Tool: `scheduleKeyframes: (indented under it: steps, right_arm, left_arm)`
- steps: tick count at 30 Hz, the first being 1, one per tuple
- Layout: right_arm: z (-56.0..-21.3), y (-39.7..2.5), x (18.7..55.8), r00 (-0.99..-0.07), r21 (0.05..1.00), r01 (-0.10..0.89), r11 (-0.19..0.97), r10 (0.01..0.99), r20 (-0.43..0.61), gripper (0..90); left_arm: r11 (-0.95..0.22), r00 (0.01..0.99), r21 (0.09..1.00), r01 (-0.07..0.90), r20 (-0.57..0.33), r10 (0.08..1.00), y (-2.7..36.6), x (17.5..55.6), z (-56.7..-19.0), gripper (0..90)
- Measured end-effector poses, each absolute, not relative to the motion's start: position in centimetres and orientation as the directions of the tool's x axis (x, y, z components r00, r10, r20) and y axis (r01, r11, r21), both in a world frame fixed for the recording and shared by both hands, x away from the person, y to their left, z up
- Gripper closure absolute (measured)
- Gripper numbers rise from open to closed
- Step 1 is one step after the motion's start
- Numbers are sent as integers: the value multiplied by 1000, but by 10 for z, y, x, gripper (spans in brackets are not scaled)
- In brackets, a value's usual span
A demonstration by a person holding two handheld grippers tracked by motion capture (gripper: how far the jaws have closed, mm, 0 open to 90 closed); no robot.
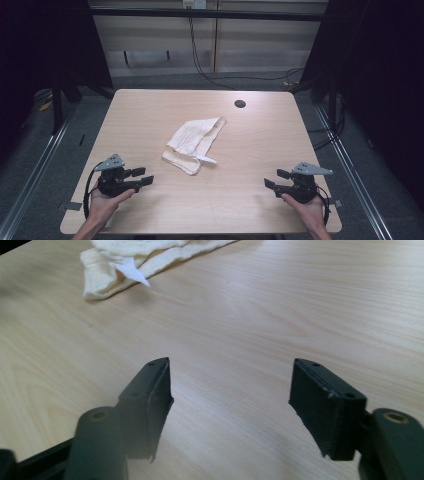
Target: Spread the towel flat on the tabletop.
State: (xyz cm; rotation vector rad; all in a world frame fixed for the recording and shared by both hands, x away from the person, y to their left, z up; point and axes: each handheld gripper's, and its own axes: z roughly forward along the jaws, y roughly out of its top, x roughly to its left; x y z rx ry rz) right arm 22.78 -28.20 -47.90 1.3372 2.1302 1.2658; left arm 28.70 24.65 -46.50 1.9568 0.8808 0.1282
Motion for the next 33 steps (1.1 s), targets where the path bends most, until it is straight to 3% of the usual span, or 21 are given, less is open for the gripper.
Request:
scheduleKeyframes:
  steps: [5,11,27,33]
  right_arm:
    - [-478,-279,224,-526,814,551,183,833,169,346]
    - [-476,-274,223,-552,808,549,215,819,158,346]
    - [-477,-267,225,-611,794,554,250,770,184,353]
    - [-478,-267,226,-614,792,555,254,768,184,351]
  left_arm:
    - [-351,774,816,459,-174,608,233,287,-454,483]
    - [-377,795,823,426,-141,589,222,294,-442,537]
    - [-427,837,815,391,-123,532,177,324,-434,628]
    - [-392,841,842,370,-124,527,161,337,-421,551]
